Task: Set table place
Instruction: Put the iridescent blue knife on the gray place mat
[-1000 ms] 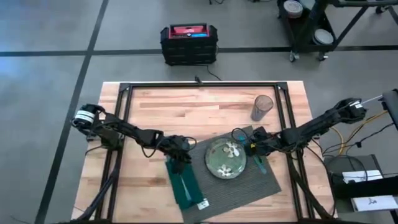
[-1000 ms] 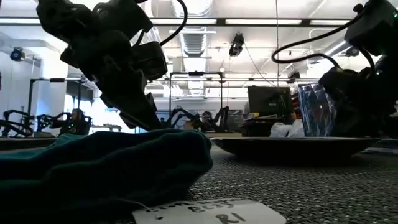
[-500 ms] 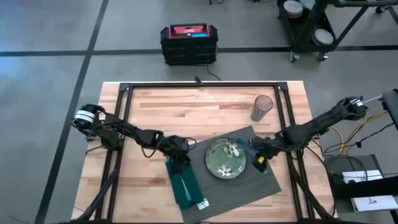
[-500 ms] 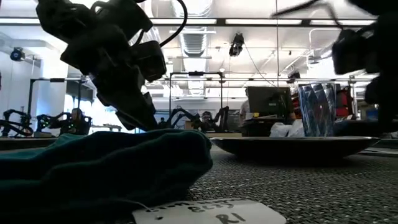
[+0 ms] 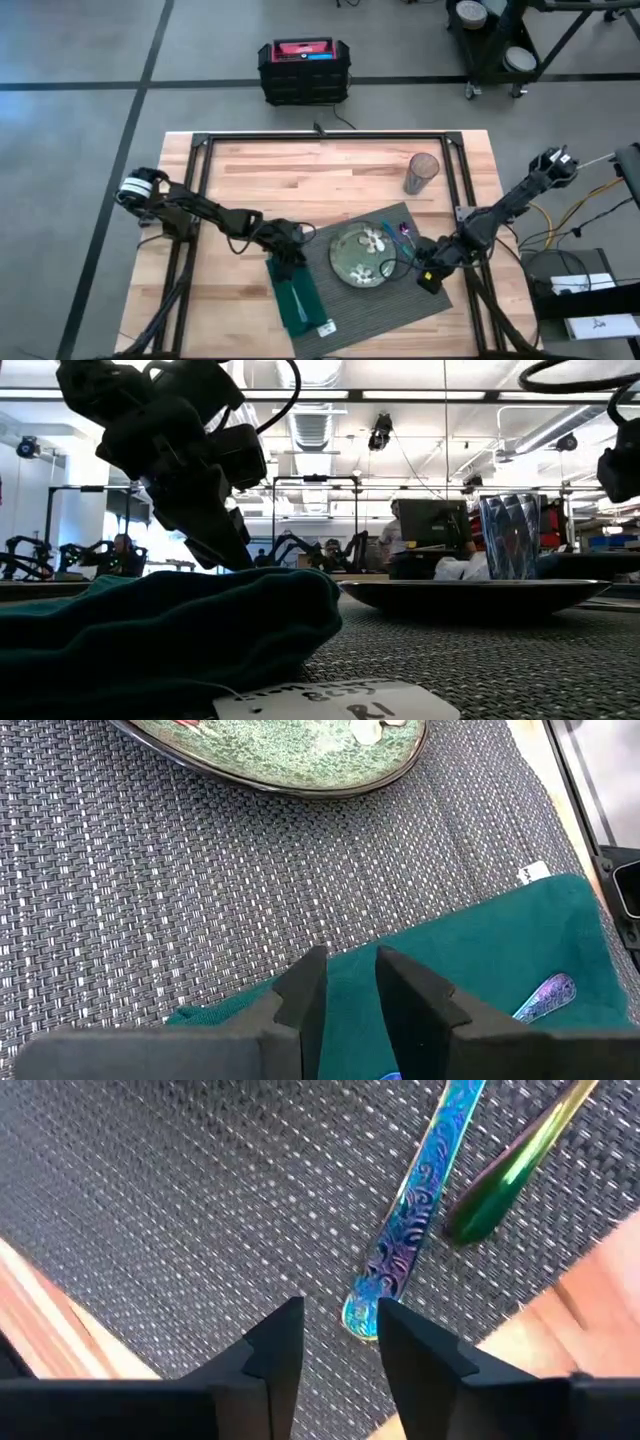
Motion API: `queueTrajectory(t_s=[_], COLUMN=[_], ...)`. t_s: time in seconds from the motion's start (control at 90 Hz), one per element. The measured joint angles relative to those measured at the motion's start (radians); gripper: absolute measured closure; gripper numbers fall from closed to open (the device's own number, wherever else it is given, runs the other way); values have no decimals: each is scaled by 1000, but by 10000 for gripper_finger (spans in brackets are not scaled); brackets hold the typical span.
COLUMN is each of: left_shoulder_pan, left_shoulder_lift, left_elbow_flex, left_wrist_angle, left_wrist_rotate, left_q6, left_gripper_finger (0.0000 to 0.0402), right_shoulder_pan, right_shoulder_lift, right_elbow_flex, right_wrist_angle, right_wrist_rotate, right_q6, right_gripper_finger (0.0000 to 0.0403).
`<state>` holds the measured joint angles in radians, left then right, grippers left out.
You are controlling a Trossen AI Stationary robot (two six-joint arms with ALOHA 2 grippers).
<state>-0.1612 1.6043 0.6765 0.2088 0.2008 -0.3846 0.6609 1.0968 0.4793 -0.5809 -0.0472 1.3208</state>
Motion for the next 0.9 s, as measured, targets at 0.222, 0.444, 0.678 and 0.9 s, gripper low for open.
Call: queueTrajectory(t_s=[0.222,0.444,0.678,0.9], left_shoulder_pan=[0,0,0,-2], left_shoulder_lift=[0,0,0,0], left_elbow_flex=[0,0,0,0], left_wrist_angle=[0,1,0,0], left_wrist_rotate=[0,0,0,0], left_q6=[-12,-18,-18,-18], left_gripper_finger=[325,325,325,325], right_shoulder_pan=[0,0,0,0], right_shoulder_lift=[60,98,98,98], right_elbow_flex=[0,0,0,0], right_wrist_angle=[-7,45,115,134], right_wrist_rotate=[-2,-5,22,24], right_q6=[-9,-20,-12,-10], right_gripper_finger=[310,321,333,344])
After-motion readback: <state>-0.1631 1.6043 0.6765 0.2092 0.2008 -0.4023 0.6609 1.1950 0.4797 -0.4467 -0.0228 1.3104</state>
